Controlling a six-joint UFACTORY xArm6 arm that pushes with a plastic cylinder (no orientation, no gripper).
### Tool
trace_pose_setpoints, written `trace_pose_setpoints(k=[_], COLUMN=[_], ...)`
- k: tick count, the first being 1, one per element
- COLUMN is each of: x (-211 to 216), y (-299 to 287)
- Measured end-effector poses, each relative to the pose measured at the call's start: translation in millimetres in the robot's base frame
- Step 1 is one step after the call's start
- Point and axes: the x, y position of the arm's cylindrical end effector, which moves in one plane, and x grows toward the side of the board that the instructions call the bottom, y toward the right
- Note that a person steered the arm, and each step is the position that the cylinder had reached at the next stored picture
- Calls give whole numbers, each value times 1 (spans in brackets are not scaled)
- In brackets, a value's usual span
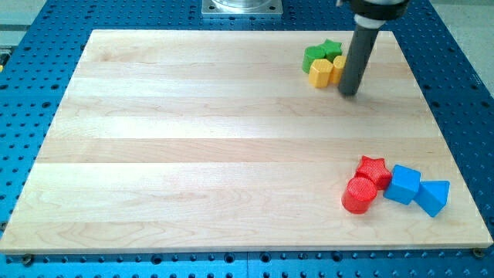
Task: Slide the blue triangle to the left side of the green circle
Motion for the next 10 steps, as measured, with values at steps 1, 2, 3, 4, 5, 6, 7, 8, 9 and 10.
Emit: trace_pose_setpoints(k=[1,2,3,4,5,6,7,8,9,10], x=[-26,-32,-23,13,96,181,223,238,238,238], y=[9,9,15,54,124,151,139,116,78,49])
